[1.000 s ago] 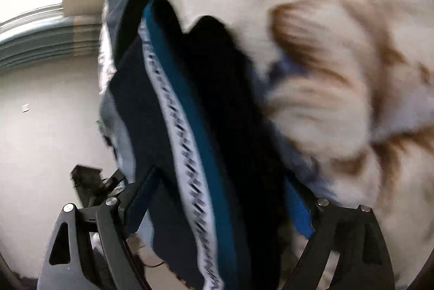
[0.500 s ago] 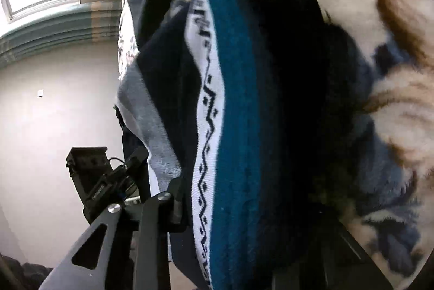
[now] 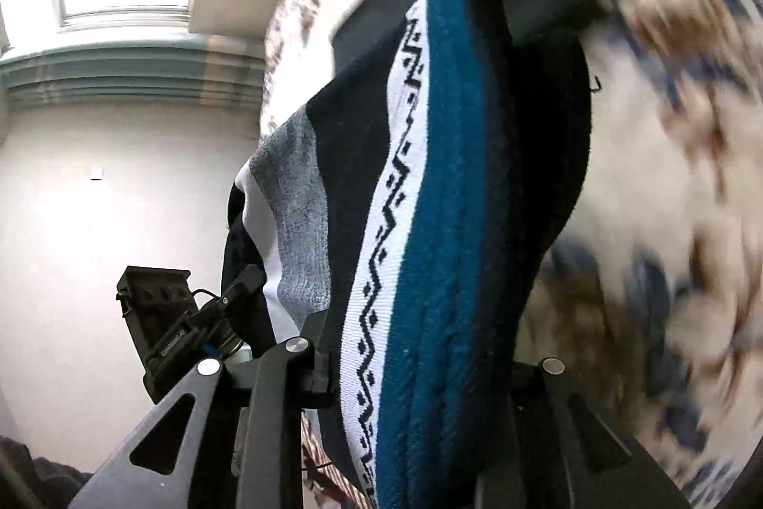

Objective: Fold small clothes
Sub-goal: 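Grip the folded striped sweater with both tools and lift it off the bed, then lower the folded sweater onto the bedspread with both tools and open them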

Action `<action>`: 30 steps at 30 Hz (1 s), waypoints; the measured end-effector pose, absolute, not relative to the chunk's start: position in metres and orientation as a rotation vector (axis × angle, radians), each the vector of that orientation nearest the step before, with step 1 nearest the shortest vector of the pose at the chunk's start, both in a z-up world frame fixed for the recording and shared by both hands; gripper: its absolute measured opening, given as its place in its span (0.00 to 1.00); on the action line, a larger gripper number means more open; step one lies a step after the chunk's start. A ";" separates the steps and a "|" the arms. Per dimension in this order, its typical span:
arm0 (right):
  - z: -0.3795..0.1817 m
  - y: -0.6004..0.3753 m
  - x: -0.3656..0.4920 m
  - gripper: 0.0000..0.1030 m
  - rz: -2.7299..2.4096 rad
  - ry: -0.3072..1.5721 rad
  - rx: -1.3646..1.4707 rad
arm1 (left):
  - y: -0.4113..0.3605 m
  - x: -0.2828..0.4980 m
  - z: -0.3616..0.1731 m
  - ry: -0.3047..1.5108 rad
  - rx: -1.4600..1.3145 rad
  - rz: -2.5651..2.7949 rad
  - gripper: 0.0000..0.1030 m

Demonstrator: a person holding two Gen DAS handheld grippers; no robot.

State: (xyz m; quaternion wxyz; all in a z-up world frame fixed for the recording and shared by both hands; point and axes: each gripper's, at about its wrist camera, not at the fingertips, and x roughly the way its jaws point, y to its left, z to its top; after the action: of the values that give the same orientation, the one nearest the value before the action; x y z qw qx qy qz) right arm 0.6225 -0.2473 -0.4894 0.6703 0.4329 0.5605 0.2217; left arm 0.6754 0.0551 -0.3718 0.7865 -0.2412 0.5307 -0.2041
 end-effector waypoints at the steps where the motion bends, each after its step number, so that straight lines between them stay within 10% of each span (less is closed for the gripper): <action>1: -0.484 -0.249 0.638 0.25 0.499 1.253 0.971 | 0.054 0.693 -0.372 1.144 -0.525 -0.434 0.20; 10: -0.502 -0.260 0.828 0.25 0.457 1.238 0.910 | 0.045 0.860 -0.440 1.260 -0.446 -0.382 0.27; 17: -0.572 -0.272 0.896 0.42 0.276 1.420 0.771 | 0.065 0.870 -0.487 1.347 -0.513 -0.345 0.55; 20: -0.557 -0.282 0.882 0.42 0.260 1.368 0.705 | 0.073 0.853 -0.484 1.340 -0.407 -0.271 0.85; 24: -0.546 -0.309 0.864 0.62 0.104 1.335 0.577 | 0.083 0.831 -0.466 1.290 -0.302 -0.177 0.86; 30: -0.506 -0.292 0.856 0.64 0.044 1.296 0.437 | 0.068 0.875 -0.437 1.210 -0.210 -0.174 0.86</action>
State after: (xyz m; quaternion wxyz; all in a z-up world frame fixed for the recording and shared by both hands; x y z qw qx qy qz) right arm 0.8562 -0.2916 -0.5056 0.7750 0.2017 0.5986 0.0205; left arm 0.8755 0.0685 -0.4370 0.8138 -0.0986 0.5668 -0.0817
